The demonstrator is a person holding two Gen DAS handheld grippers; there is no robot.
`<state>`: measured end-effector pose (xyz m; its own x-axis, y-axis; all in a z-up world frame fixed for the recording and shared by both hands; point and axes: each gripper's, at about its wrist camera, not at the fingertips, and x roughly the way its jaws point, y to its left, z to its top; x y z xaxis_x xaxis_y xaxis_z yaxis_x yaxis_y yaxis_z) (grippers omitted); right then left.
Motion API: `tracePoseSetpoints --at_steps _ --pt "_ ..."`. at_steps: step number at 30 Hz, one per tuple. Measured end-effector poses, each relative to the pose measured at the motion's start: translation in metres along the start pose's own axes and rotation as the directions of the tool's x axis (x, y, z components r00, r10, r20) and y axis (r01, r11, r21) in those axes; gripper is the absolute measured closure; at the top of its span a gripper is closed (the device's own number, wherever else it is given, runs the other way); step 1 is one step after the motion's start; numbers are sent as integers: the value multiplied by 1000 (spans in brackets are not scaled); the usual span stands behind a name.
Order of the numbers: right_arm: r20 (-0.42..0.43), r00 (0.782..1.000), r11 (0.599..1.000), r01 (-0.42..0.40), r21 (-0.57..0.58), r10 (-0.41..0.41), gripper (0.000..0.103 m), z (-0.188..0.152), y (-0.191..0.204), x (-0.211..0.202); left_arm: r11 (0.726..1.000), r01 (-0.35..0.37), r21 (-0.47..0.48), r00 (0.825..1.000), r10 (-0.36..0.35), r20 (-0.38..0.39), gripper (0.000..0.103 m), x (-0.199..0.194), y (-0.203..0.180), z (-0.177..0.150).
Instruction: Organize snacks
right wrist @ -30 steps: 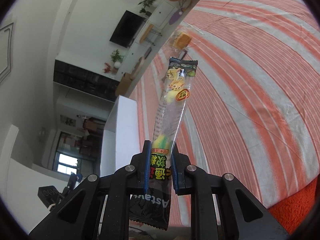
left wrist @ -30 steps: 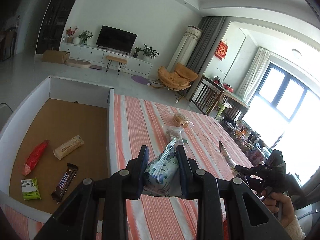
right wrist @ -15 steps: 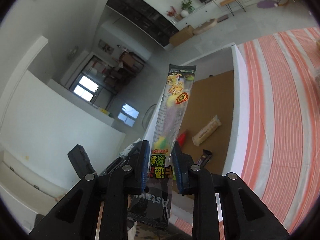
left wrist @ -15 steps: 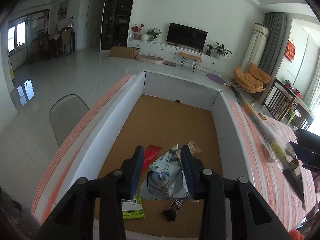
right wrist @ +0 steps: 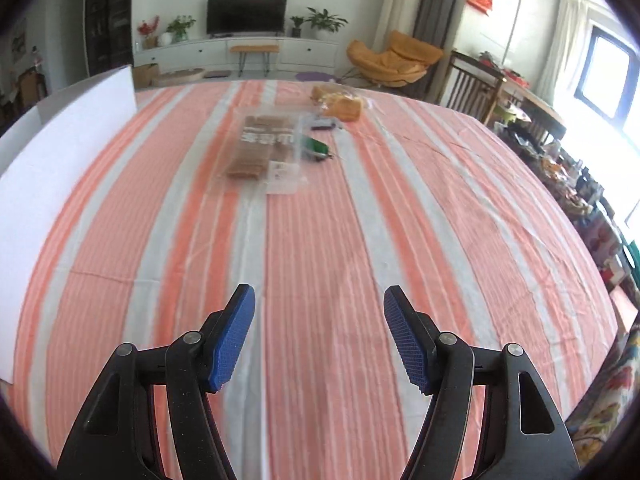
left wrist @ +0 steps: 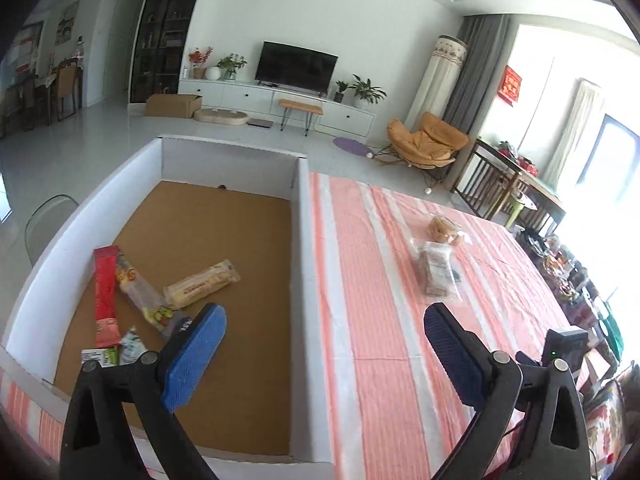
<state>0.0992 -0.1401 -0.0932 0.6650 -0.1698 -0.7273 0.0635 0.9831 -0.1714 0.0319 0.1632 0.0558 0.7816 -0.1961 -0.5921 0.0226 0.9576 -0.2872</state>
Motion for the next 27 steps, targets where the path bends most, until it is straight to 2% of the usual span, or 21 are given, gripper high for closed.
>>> tracePoseSetpoints --at_steps 3,5,6,7,10,16,20,24,27 --pt "-57 994 985 97 139 -90 33 -10 -55 19 986 117 116 993 -112 -45 1 23 -69 -8" --pt "-87 995 950 69 305 -45 33 -16 -87 18 972 158 172 985 -144 -91 1 47 -108 -21" --pt "-73 997 939 61 337 -38 32 -17 -94 15 967 166 196 982 -145 -117 1 61 -123 -29" --pt "-76 995 935 88 342 -66 29 -17 -97 14 963 167 214 980 -137 -146 1 77 -136 -36" --pt "-107 990 939 119 324 -88 27 -12 -89 28 959 137 250 974 -85 -209 1 122 -161 -55" --pt "-90 987 957 152 249 -134 23 -16 -71 30 943 -2 332 974 77 -212 1 188 -153 -75" --pt "-93 988 951 143 273 -122 19 -21 -74 31 929 -67 363 964 155 -217 1 209 -131 -82" --pt "-101 993 933 97 347 -66 15 -24 -87 34 934 -74 350 958 165 -236 1 211 -119 -88" --pt "-103 992 934 106 342 -75 14 -24 -85 34 939 -55 338 954 149 -258 0 213 -116 -86"
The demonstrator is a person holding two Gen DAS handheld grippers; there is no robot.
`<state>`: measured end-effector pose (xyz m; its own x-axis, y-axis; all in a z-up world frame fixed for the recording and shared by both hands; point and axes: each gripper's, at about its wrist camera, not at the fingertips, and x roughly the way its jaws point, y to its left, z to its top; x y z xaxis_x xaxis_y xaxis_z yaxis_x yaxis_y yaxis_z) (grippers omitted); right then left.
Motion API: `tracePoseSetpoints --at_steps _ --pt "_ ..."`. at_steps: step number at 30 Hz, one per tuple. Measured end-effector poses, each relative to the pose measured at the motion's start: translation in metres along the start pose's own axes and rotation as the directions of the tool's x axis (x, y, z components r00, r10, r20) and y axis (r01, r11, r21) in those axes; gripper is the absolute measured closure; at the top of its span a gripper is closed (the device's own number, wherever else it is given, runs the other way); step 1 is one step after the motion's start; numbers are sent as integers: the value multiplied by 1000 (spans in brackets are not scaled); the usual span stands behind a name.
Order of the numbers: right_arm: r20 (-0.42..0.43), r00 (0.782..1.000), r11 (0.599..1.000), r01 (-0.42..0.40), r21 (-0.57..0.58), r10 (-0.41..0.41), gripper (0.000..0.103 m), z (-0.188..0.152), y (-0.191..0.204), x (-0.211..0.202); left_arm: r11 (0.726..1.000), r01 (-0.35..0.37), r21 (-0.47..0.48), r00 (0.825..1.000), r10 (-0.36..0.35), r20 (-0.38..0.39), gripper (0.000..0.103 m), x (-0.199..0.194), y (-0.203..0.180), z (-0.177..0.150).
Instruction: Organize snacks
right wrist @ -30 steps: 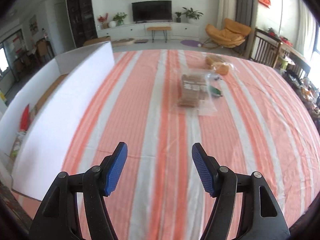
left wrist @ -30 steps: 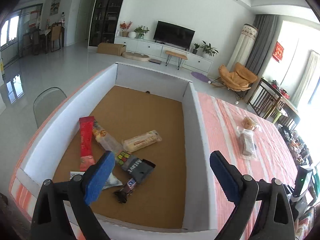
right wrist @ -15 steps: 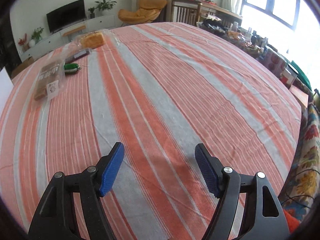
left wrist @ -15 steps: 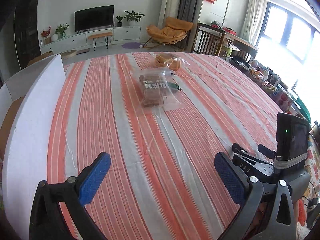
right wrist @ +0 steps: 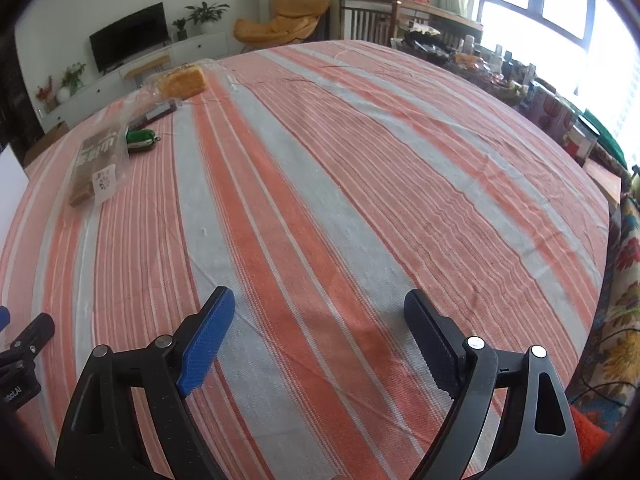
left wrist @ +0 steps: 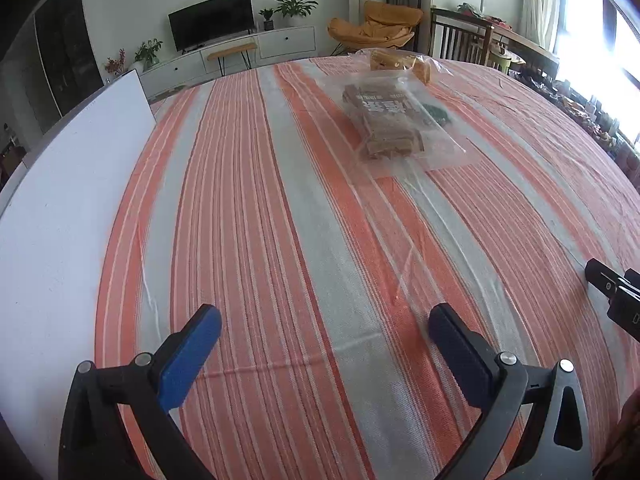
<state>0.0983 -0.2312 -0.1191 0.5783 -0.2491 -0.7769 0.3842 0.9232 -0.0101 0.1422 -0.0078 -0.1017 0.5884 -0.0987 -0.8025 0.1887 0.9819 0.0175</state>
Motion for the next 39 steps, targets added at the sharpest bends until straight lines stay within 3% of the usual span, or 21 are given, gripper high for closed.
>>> tracePoseSetpoints --at_steps 2,39 --pt "-1 1000 1000 -1 1 1 14 0 0 0 999 25 -25 1000 -25 -8 0 1 5 0" --pt "-2 1000 1000 -11 2 11 11 -1 3 0 1000 19 -22 1000 -19 -9 0 2 4 0"
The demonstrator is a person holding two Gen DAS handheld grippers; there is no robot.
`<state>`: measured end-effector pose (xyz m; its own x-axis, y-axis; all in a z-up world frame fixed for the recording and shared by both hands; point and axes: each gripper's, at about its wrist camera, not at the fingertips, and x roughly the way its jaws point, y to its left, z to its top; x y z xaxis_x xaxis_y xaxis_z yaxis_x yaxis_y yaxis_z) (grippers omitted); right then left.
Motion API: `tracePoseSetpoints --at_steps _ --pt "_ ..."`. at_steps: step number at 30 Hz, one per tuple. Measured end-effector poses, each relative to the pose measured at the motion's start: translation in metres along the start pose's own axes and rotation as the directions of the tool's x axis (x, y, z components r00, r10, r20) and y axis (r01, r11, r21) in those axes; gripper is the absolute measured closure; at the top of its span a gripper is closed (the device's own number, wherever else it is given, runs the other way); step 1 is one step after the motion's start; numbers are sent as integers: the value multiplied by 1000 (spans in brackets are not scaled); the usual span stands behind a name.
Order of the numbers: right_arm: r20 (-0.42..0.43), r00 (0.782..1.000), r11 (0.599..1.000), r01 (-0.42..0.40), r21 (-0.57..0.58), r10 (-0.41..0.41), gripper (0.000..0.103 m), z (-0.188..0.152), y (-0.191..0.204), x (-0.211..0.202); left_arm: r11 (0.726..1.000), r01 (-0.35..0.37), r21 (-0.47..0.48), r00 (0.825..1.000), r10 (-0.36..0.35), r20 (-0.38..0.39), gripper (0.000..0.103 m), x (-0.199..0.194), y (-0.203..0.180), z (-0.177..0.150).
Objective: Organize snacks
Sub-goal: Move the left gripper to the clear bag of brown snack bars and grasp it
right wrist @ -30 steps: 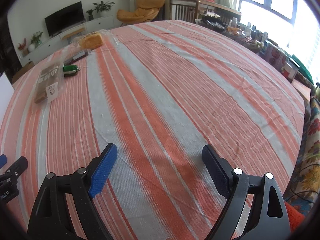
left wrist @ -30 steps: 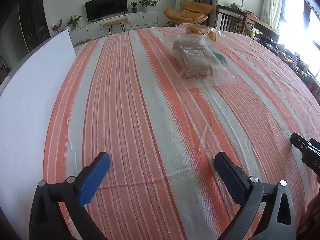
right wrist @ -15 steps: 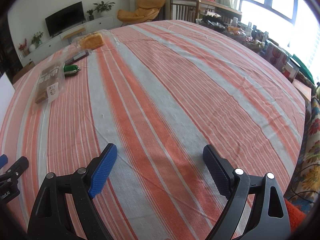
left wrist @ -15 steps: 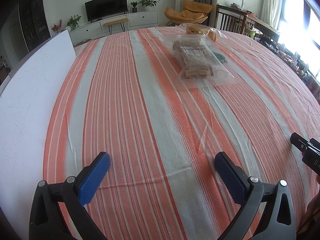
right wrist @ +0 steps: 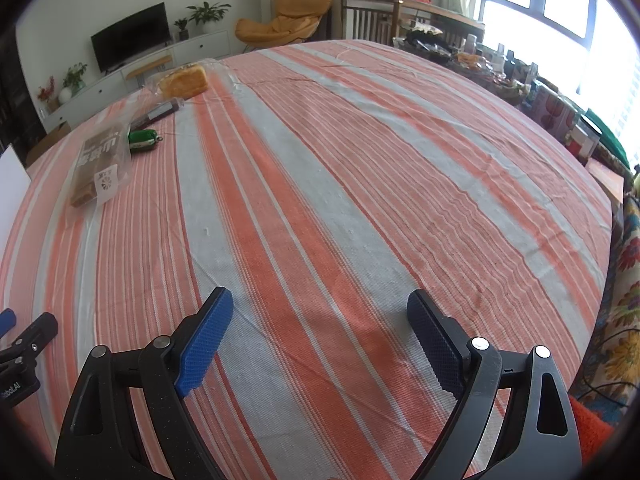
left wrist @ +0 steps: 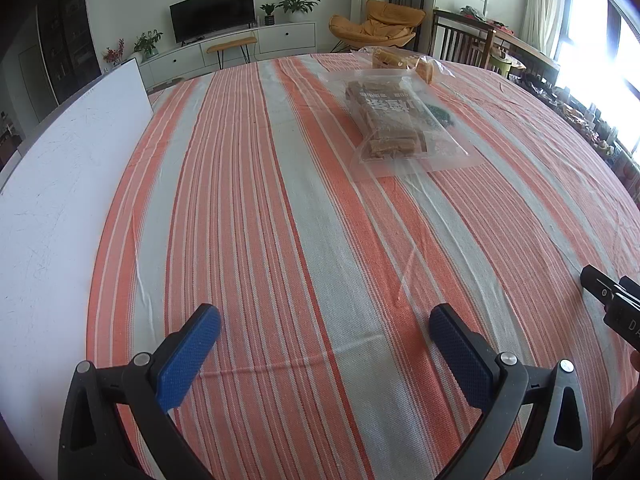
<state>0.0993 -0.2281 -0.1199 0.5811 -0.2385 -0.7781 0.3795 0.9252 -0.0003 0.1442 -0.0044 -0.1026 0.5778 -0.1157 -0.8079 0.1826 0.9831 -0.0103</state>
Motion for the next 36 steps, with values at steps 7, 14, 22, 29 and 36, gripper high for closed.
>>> tracePoseSetpoints --at_steps 7,14,22,29,36 --pt "0 1000 1000 0 0 0 11 0 0 0 1000 11 6 999 -10 -38 0 2 0 6" --pt "0 1000 1000 -1 0 1 11 0 0 0 994 103 40 994 -102 -25 0 -4 -23 56" --pt "-1 1000 1000 -2 -1 2 11 0 1 0 995 8 100 998 -3 -57 0 53 -60 154" --pt "-2 1000 1000 -7 -5 7 10 0 3 0 999 37 10 993 -36 -115 43 87 -54 153" --pt "-3 1000 1000 -10 -7 10 10 0 5 1 989 94 -114 986 -109 -128 56 31 3 82"
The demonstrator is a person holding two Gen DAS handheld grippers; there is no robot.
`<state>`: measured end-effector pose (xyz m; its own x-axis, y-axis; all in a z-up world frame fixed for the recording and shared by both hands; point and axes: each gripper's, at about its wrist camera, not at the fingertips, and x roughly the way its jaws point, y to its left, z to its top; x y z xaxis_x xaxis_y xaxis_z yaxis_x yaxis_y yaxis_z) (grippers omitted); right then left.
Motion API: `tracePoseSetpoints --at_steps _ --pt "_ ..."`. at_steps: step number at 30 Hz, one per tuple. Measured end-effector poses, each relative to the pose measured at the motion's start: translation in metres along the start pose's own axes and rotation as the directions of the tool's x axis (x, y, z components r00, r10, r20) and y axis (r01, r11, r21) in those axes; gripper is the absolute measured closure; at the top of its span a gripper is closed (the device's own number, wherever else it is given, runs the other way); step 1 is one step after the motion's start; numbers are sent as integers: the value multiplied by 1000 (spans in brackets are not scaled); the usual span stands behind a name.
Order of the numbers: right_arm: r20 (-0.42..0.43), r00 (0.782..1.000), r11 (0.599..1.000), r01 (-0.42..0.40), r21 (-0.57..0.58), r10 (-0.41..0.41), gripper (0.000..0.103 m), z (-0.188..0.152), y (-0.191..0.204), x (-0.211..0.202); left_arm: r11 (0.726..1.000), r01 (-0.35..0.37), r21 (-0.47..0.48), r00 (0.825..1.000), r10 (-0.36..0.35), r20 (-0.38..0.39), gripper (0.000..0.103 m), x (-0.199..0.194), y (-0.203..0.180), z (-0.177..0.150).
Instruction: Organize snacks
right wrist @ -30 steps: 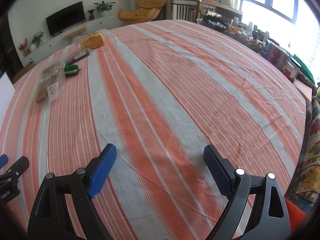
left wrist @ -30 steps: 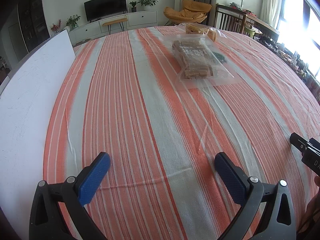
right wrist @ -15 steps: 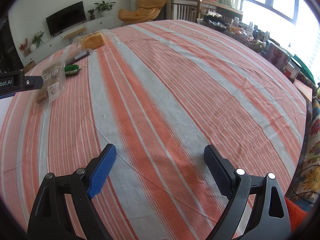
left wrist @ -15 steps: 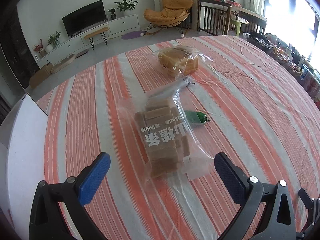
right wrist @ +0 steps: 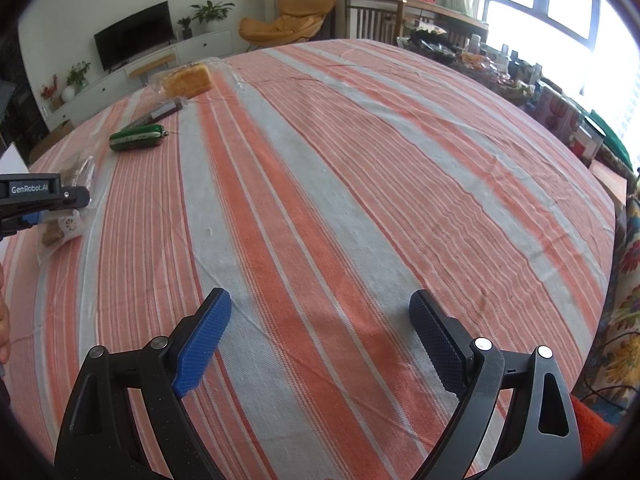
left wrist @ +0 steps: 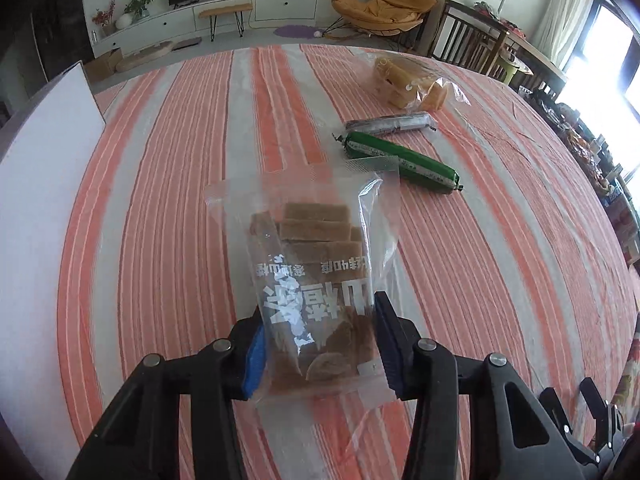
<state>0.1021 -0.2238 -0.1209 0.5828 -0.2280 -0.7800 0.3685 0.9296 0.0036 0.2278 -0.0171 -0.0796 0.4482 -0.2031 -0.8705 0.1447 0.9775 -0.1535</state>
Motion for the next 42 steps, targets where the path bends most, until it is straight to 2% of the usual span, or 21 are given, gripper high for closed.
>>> tracePoseSetpoints --at_steps 2,3,5,6,7,9,10,14,19,42 --pt "0 1000 1000 0 0 0 10 0 1 0 1000 -9 11 1000 9 -7 56 -16 10 -27" --pt "0 1000 1000 1 0 -1 10 0 1 0 999 -26 27 1000 26 -9 52 -20 11 -38" --pt "0 1000 1000 1 1 -1 10 0 1 0 996 -59 65 998 58 10 38 -25 10 -54" --pt "0 1000 1000 1 1 -1 10 0 1 0 993 -70 92 998 69 14 26 -25 8 -58" --pt "0 1000 1000 1 1 -1 10 0 1 0 989 -89 121 996 87 17 19 -23 6 -61" --pt "0 1000 1000 0 0 0 10 0 0 0 979 -121 161 992 116 40 15 -18 2 -65" --pt "0 1000 1000 0 -1 0 10 0 1 0 980 -120 161 992 112 56 8 -17 3 -66" --pt "1 1000 1000 -2 -2 2 10 0 1 0 988 -118 96 990 109 92 0 -12 13 -65" --pt "1 1000 1000 -2 -2 2 10 0 1 0 989 -116 93 985 103 137 0 -13 15 -70" --pt "1 1000 1000 -4 -2 4 10 0 1 0 989 -116 92 985 102 138 0 -13 15 -69"
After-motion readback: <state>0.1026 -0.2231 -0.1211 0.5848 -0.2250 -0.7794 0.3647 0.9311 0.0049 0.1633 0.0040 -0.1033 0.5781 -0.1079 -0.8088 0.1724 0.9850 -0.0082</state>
